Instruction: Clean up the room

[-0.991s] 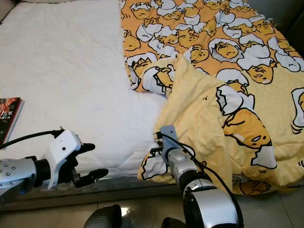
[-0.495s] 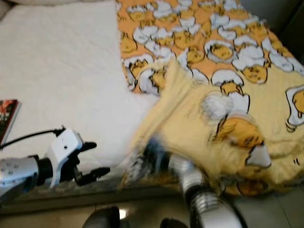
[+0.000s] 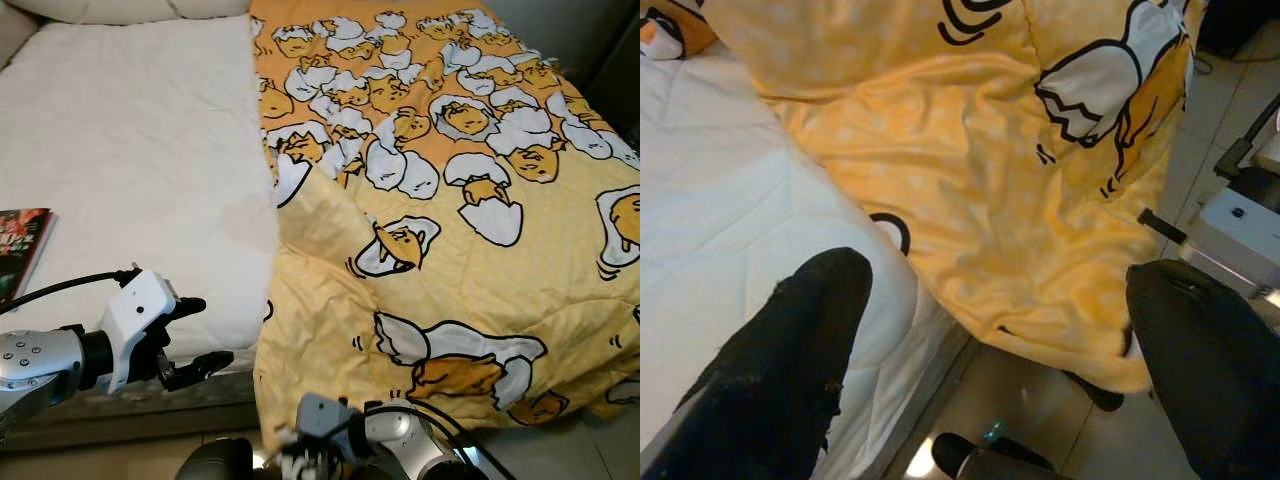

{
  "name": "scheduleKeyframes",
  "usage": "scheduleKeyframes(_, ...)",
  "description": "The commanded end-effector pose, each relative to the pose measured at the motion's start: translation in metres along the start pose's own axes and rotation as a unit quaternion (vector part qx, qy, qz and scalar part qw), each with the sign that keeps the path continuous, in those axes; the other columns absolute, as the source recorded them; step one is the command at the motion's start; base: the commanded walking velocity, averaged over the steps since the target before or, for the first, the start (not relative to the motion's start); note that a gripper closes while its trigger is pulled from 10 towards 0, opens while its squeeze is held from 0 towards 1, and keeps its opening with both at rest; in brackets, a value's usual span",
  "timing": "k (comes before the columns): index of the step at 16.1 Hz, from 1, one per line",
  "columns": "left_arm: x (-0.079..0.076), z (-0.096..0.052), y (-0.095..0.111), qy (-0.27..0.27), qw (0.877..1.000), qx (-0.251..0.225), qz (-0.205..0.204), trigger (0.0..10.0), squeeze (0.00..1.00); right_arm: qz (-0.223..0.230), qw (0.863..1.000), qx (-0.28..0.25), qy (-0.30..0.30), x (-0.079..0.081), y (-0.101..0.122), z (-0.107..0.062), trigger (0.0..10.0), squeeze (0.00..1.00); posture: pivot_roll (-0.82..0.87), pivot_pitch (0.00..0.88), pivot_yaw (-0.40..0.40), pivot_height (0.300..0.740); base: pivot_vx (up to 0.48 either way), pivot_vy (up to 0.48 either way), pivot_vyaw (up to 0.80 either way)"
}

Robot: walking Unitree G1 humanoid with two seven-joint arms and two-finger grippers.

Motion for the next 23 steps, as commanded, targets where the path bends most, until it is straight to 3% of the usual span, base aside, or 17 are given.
scheduleKeyframes(1,-0.002,0.002,0.000,-0.006,1.000,0.003,0.004,10.0,0.00,0.005,1.000,0.001,-0.016,-0.003,-0.001,0.000,10.0,0.94,0.31,0.114,0.015,0.740,0.000,0.000,0.00)
scheduleKeyframes(2,-0.001,0.002,0.000,-0.006,1.000,0.004,0.005,10.0,0.00,0.020,0.998,-0.017,-0.061,-0.020,0.005,-0.004,10.0,1.00,0.31,0.116,0.016,0.740,0.000,0.000,0.00)
scheduleKeyframes(3,0.000,0.002,0.000,-0.005,1.000,0.004,0.006,10.0,0.00,0.014,0.996,-0.030,-0.085,-0.032,0.011,-0.008,10.0,1.00,0.31,0.119,0.016,0.740,0.000,0.000,0.00)
scheduleKeyframes(4,-0.001,0.001,0.000,-0.005,1.000,0.004,0.006,10.0,0.00,0.025,0.995,-0.046,-0.088,-0.039,0.015,-0.010,10.0,1.00,0.31,0.120,0.016,0.740,0.000,0.000,0.00)
scheduleKeyframes(7,0.000,0.001,0.000,-0.005,1.000,0.006,0.006,10.0,0.00,0.002,0.991,-0.055,-0.119,-0.061,0.026,-0.018,10.0,1.00,0.31,0.123,0.017,0.740,0.000,0.000,0.00)
scheduleKeyframes(11,0.000,0.002,0.001,-0.005,1.000,0.006,0.006,10.0,0.00,-0.006,0.992,-0.073,-0.099,-0.064,0.037,-0.012,10.0,1.00,0.32,0.127,0.016,0.740,0.000,0.000,0.00)
scheduleKeyframes(13,0.000,0.002,0.001,-0.005,1.000,0.006,0.007,10.0,0.00,-0.011,0.985,-0.029,-0.171,-0.077,0.038,-0.006,10.0,1.00,0.32,0.127,0.018,0.740,0.000,0.000,0.00)
scheduleKeyframes(17,-0.002,-0.001,0.000,-0.005,1.000,0.009,0.006,10.0,0.00,0.048,0.952,0.029,-0.300,-0.102,0.053,0.012,10.0,1.00,0.33,0.134,0.024,0.740,0.000,0.000,0.00)
scheduleKeyframes(19,-0.002,-0.001,0.000,-0.005,1.000,0.010,0.006,10.0,0.00,0.068,0.945,0.033,-0.319,-0.106,0.057,0.016,10.0,1.00,0.33,0.135,0.025,0.740,0.000,0.000,0.00)
scheduleKeyframes(20,-0.002,-0.001,0.000,-0.003,1.000,0.009,0.006,10.0,0.00,0.080,0.933,0.042,-0.349,-0.110,0.060,0.018,10.0,1.00,0.34,0.135,0.025,0.740,0.000,0.000,0.00)
scheduleKeyframes(23,-0.002,0.000,0.000,-0.003,1.000,0.008,0.006,10.0,0.00,0.096,0.914,0.072,-0.387,-0.116,0.060,0.018,10.0,1.00,0.34,0.143,0.025,0.740,0.000,0.000,0.00)
Point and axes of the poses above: a point about 5 cm out from each wrist's last joint towards the gripper, its own z axis pointing out of the wrist towards the gripper, its own y axis along the axis of the wrist's last joint, x = y × z, the point moved 1 cm from there along z, pointing out of the wrist towards the gripper, and after that the axes turned 15 degrees about -z, right-handed, at the moved point
